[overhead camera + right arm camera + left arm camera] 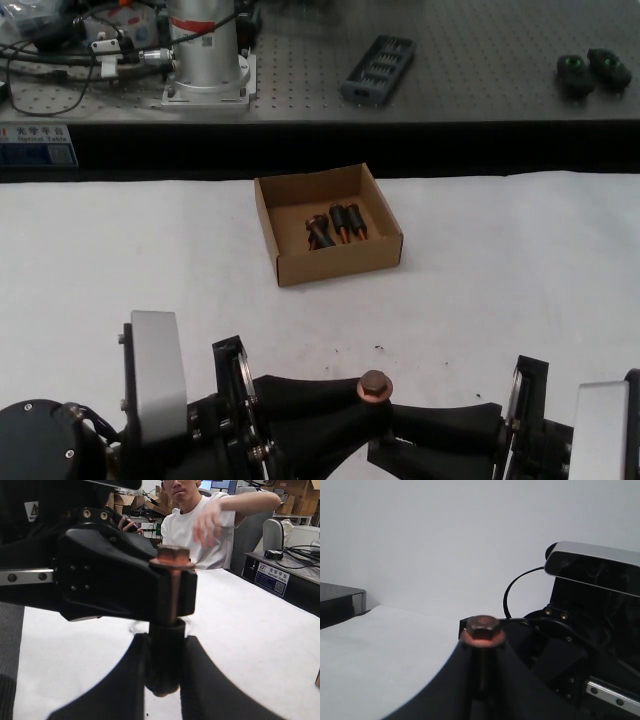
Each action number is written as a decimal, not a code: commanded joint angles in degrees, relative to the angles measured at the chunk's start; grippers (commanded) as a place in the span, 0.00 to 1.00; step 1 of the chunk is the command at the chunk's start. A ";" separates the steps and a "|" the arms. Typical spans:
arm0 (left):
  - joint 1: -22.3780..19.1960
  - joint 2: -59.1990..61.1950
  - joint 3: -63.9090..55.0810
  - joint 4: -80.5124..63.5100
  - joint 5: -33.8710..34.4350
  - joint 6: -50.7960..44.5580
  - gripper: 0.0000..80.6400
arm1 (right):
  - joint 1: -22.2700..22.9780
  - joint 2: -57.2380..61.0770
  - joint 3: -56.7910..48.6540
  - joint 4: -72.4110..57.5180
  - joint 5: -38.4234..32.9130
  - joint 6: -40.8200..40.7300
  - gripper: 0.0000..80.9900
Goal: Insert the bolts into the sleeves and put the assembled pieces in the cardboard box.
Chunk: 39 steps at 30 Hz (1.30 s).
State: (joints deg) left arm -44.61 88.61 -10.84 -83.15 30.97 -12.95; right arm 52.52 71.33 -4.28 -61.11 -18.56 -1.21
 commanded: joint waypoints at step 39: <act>-0.08 -0.14 0.12 2.51 -3.50 1.47 0.67 | -0.44 -0.18 -0.56 -3.54 3.16 2.58 0.07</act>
State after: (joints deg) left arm -44.61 88.61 -10.84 -81.05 28.82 -12.94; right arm 52.52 71.33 -4.28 -61.26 -17.15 -0.93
